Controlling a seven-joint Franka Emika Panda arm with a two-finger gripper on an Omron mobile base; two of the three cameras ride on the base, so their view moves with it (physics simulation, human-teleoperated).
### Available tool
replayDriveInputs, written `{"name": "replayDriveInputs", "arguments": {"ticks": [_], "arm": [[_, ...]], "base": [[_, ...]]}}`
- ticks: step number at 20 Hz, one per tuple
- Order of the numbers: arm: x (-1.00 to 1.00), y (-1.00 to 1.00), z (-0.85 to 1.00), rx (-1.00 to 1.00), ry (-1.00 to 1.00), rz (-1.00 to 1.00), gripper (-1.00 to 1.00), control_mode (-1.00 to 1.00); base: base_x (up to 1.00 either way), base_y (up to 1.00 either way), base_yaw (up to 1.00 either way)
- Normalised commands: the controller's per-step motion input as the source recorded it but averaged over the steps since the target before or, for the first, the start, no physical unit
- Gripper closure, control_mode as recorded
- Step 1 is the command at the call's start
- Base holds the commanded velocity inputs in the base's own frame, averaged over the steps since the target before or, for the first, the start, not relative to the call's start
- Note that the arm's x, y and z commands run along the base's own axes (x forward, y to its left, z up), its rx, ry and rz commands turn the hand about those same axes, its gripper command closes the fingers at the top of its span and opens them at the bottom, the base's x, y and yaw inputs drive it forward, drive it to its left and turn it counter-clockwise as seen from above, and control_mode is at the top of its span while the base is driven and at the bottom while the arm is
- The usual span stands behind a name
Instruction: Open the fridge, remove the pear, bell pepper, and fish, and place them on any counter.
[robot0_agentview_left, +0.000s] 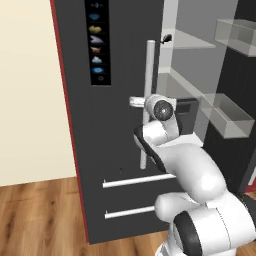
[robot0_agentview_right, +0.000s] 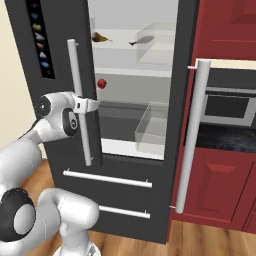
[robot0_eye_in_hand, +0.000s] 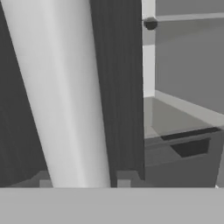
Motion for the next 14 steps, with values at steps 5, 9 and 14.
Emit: {"name": "replayDriveInputs", "arguments": {"ticks": [5, 9, 14], "arm": [[-1.00, 0.63, 0.00, 0.00, -0.22, -0.46, 1.00, -1.00], [-1.00, 0.78, 0.00, 0.00, -0.21, -0.47, 1.00, -1.00], [-1.00, 0.86, 0.00, 0.00, -0.11, -0.45, 1.00, -1.00]], "base": [[0.00, 0.00, 0.00], [0.00, 0.00, 0.00], [0.00, 0.00, 0.00]]}}
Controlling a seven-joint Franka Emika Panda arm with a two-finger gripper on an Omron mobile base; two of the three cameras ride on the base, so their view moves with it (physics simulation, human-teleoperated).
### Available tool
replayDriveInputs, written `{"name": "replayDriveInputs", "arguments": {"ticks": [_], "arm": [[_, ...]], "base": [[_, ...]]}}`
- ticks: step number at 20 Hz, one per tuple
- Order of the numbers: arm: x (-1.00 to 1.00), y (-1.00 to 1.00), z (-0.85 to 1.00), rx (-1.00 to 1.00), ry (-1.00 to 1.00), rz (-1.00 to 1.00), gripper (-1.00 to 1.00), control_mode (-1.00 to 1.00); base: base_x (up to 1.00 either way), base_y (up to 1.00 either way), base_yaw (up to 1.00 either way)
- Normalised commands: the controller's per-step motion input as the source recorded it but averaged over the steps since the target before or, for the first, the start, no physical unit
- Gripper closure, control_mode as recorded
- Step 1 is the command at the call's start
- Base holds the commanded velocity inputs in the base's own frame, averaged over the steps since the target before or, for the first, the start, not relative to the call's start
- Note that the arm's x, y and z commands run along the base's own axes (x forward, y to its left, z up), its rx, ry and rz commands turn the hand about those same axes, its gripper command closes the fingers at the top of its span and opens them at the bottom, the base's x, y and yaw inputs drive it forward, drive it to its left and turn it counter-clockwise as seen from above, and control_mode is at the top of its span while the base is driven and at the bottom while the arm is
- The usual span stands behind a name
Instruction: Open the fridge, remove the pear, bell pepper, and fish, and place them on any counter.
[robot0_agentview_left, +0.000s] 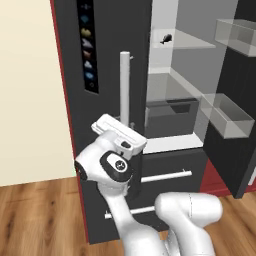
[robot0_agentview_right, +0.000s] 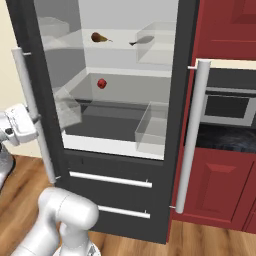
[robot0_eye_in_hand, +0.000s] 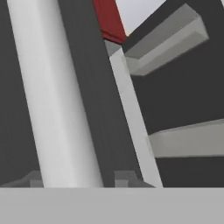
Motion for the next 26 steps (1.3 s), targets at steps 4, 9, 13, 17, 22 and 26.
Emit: {"name": "replayDriveInputs", "arguments": {"ticks": [4, 9, 13, 17, 22, 26], "arm": [[-1.00, 0.86, 0.00, 0.00, -0.01, -0.46, -1.00, -1.00], [-0.97, 0.80, 0.00, 0.00, 0.06, -0.48, -1.00, -1.00], [-0.54, 0.59, 0.00, 0.00, 0.17, -0.41, -1.00, -1.00], [-0.35, 0.50, 0.00, 0.00, 0.26, -0.34, -1.00, -1.00], [0.15, 0.66, 0.00, 0.00, 0.30, -0.35, -1.00, -1.00], [0.11, 0.57, -0.13, 0.00, 0.15, -0.20, -1.00, -1.00]], "base": [[0.00, 0.00, 0.00], [0.00, 0.00, 0.00], [0.00, 0.00, 0.00], [0.00, 0.00, 0.00], [0.00, 0.00, 0.00], [0.00, 0.00, 0.00]]}}
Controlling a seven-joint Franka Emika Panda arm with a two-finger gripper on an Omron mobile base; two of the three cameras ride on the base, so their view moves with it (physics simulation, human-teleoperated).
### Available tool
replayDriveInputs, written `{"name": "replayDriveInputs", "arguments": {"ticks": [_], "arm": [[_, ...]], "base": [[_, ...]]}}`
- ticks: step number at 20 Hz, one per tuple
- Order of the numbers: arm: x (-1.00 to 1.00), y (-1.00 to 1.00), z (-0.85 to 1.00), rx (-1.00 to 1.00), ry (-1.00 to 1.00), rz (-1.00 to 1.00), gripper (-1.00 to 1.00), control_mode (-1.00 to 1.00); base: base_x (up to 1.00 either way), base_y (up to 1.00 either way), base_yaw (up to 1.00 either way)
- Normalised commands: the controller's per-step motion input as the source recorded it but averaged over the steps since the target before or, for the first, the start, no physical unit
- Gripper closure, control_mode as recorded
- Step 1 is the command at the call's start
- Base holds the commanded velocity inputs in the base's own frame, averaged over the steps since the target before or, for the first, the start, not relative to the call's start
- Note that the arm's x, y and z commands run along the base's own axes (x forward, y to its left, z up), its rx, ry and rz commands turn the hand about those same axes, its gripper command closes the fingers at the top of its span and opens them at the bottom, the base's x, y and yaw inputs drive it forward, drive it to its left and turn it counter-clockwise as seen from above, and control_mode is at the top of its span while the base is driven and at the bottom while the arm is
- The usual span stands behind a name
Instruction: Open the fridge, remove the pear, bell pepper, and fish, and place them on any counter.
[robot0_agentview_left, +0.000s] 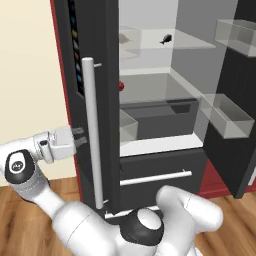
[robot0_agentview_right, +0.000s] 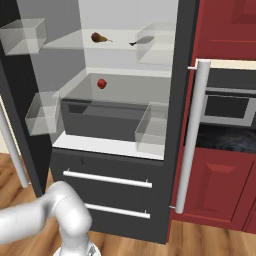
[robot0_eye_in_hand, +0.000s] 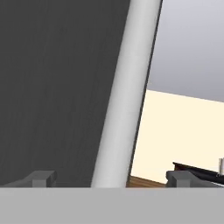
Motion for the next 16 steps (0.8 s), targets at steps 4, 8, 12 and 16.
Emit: {"name": "replayDriveInputs", "arguments": {"ticks": [4, 8, 12, 16], "arm": [[-0.40, 0.73, -0.09, -0.02, -0.04, -0.08, -1.00, -1.00], [-1.00, 0.16, 0.02, -0.05, -0.10, -0.03, -1.00, -1.00], [-1.00, -0.55, 0.08, 0.01, -0.06, 0.10, -1.00, -1.00], [-0.98, -1.00, -0.04, 0.10, 0.04, 0.26, -1.00, -1.00]], "base": [[0.00, 0.00, 0.00], [0.00, 0.00, 0.00], [0.00, 0.00, 0.00], [0.00, 0.00, 0.00]]}}
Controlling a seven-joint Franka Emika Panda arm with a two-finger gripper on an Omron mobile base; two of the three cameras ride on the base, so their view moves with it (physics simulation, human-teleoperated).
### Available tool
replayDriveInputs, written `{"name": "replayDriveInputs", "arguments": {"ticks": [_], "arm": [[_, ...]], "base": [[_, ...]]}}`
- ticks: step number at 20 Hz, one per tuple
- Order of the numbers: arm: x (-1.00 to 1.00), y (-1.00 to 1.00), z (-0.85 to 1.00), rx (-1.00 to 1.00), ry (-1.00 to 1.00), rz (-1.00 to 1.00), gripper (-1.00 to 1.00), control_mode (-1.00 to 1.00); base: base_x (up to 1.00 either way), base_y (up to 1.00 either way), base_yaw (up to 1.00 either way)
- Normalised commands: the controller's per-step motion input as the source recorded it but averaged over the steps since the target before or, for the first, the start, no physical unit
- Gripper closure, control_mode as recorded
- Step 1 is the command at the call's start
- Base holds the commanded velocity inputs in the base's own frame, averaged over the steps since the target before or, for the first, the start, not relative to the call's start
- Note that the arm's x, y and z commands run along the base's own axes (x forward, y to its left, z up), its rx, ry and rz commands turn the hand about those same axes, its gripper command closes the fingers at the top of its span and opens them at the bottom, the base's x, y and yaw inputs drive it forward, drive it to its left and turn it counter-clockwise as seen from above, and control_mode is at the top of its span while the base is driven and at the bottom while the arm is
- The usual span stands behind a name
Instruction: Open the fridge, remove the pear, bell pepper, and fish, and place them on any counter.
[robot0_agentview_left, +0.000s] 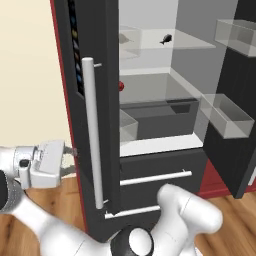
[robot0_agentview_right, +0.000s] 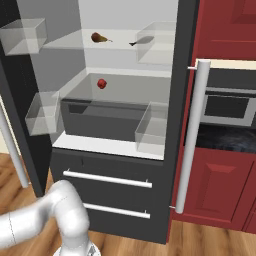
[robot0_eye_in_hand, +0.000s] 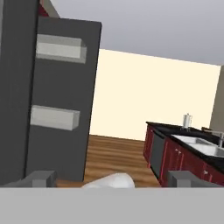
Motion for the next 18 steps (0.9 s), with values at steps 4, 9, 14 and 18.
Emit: {"name": "replayDriveInputs", "arguments": {"ticks": [4, 9, 14, 18], "arm": [[-0.99, -1.00, -0.06, 0.02, 0.04, 0.34, -1.00, -1.00], [-0.60, -0.93, 0.00, -0.07, 0.04, 0.48, -1.00, -1.00], [-0.10, -0.95, 0.00, 0.04, 0.07, 0.48, -1.00, -1.00], [0.31, -0.98, 0.00, 0.29, 0.13, 0.24, -1.00, -1.00]], "base": [[0.00, 0.00, 0.00], [0.00, 0.00, 0.00], [0.00, 0.00, 0.00], [0.00, 0.00, 0.00]]}}
